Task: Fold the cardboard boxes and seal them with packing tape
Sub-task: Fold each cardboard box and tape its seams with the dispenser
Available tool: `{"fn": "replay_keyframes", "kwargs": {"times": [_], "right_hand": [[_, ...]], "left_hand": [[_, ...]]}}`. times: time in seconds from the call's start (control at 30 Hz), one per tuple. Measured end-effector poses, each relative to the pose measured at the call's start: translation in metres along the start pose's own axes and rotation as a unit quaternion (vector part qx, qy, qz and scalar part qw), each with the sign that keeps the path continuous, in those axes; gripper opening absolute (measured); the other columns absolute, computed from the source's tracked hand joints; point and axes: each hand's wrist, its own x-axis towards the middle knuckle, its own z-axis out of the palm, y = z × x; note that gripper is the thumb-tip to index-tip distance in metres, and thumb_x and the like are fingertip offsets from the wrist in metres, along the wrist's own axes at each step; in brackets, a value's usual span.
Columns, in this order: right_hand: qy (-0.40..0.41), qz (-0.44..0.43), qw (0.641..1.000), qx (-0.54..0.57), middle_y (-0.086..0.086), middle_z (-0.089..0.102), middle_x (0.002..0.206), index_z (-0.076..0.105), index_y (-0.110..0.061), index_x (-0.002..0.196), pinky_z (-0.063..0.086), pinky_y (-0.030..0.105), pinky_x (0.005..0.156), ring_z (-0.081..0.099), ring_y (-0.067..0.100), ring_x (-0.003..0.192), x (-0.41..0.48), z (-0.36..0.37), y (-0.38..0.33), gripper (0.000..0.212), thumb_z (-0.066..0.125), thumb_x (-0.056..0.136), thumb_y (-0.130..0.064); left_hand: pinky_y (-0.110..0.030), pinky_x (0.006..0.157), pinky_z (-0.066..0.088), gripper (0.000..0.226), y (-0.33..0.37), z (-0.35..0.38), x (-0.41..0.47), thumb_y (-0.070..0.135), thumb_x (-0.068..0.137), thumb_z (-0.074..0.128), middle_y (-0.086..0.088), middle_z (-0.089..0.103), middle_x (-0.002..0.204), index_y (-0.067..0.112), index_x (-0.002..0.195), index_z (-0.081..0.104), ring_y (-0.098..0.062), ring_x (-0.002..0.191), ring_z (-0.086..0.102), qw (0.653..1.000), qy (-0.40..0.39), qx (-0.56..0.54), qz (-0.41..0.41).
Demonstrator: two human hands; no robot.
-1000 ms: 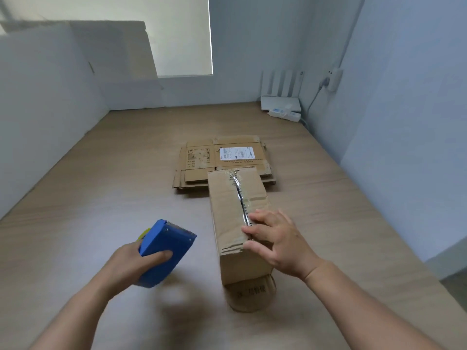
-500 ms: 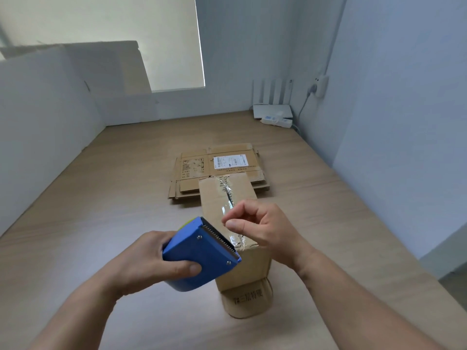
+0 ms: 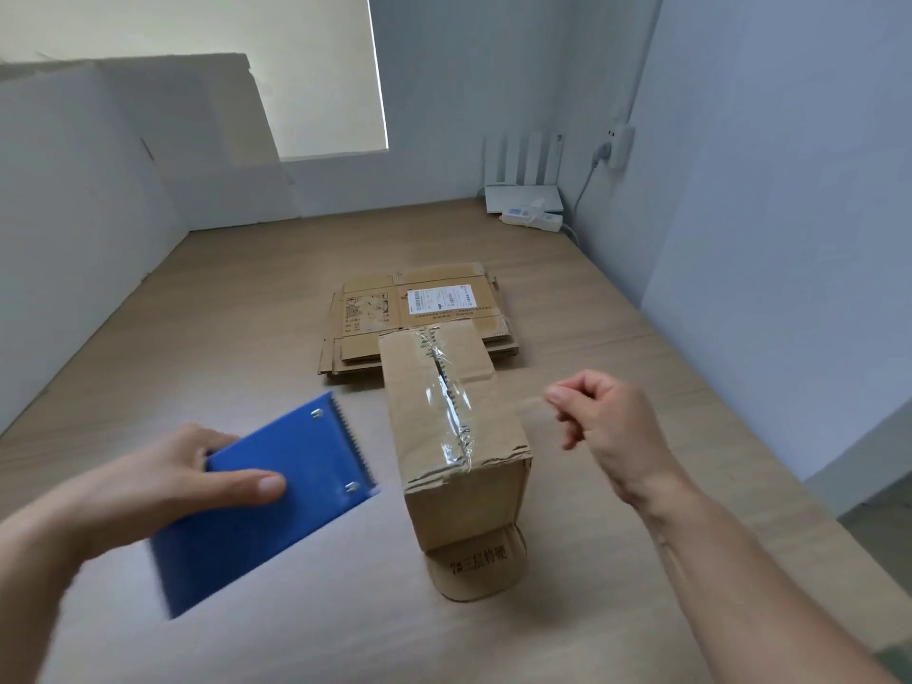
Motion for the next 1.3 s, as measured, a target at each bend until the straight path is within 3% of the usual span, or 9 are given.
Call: {"fn": "replay_keyframes", "kwargs": {"times": [0.27,0.53,0.7,0.83,0.93,1.07,1.17,1.23,1.3], "right_hand": [[0.027,0.130,0.991,-0.018,-0.006,0.054,0.049,0.060,-0.010,0.064,0.043,0.026,0.044,0.049,0.014,0.038,-0.010,0.002,0.045,0.022,0.063,0.086,-0.009],[0.049,0.184,0.982,-0.012,-0.004,0.054,0.050,0.061,-0.006,0.066,0.047,0.032,0.050,0.048,0.013,0.038,-0.009,0.005,0.057,0.019,0.062,0.085,-0.007],[0.035,0.222,0.974,-0.015,-0.003,0.053,0.048,0.061,-0.007,0.063,0.049,0.032,0.050,0.045,0.011,0.037,-0.008,0.014,0.064,0.022,0.059,0.086,-0.006],[0.028,0.255,0.966,-0.003,0.001,0.050,0.053,0.059,-0.007,0.066,0.048,0.028,0.045,0.041,0.011,0.039,-0.008,0.019,0.061,0.019,0.057,0.085,-0.008],[0.036,0.261,0.959,-0.107,0.006,0.061,0.072,0.061,-0.009,0.080,0.055,0.033,0.055,0.054,0.017,0.055,-0.007,0.021,0.054,0.018,0.057,0.087,-0.025],[0.087,0.236,0.894,-0.371,0.012,0.050,0.127,0.039,-0.014,0.136,0.045,0.034,0.083,0.056,0.032,0.109,-0.005,0.012,0.049,0.064,0.060,0.086,-0.047],[0.145,0.103,0.927,-0.330,-0.001,0.059,0.095,0.063,-0.016,0.102,0.037,0.029,0.071,0.057,0.026,0.099,-0.017,0.021,0.045,0.024,0.056,0.091,-0.036],[0.129,0.048,0.931,-0.338,-0.006,0.053,0.080,0.061,-0.018,0.082,0.035,0.029,0.067,0.053,0.021,0.089,-0.025,0.039,0.047,0.025,0.054,0.092,-0.040],[0.118,0.045,0.935,-0.331,-0.004,0.052,0.084,0.057,-0.018,0.084,0.035,0.029,0.071,0.049,0.020,0.090,-0.029,0.054,0.051,0.026,0.055,0.091,-0.043]], "left_hand": [[-0.053,0.089,0.049,0.089,-0.024,-0.001,0.009,0.082,0.037,0.075,-0.010,0.074,0.086,0.009,0.089,0.073,-0.031,0.078,0.071,0.987,-0.083,0.057,-0.125],[-0.046,0.092,0.049,0.093,-0.023,0.009,0.031,0.087,0.031,0.069,-0.004,0.075,0.085,0.014,0.089,0.075,-0.024,0.078,0.072,0.977,-0.121,0.090,-0.150],[-0.029,0.074,0.049,0.088,-0.027,0.030,0.050,0.083,0.030,0.063,0.004,0.075,0.078,0.018,0.089,0.073,-0.015,0.071,0.072,0.969,-0.121,0.102,-0.188],[-0.029,0.072,0.050,0.086,-0.025,0.046,0.065,0.082,0.028,0.064,0.004,0.075,0.075,0.019,0.086,0.073,-0.016,0.070,0.072,0.970,-0.118,0.092,-0.193],[-0.027,0.068,0.048,0.086,-0.024,0.050,0.071,0.083,0.028,0.062,0.006,0.074,0.073,0.019,0.085,0.073,-0.014,0.068,0.072,0.970,-0.122,0.095,-0.186],[-0.027,0.069,0.048,0.087,-0.026,0.050,0.075,0.085,0.028,0.060,0.006,0.074,0.073,0.020,0.084,0.072,-0.014,0.070,0.071,0.972,-0.114,0.113,-0.173],[-0.027,0.069,0.047,0.082,-0.027,0.050,0.076,0.083,0.033,0.062,0.004,0.074,0.075,0.020,0.085,0.072,-0.015,0.072,0.071,0.973,-0.107,0.117,-0.169],[-0.028,0.069,0.048,0.077,-0.027,0.051,0.076,0.080,0.039,0.063,0.003,0.074,0.077,0.020,0.085,0.072,-0.016,0.074,0.071,0.974,-0.101,0.111,-0.171],[-0.030,0.072,0.049,0.075,-0.027,0.052,0.074,0.078,0.041,0.063,0.001,0.074,0.080,0.019,0.086,0.072,-0.018,0.075,0.071,0.974,-0.099,0.106,-0.175]]}}
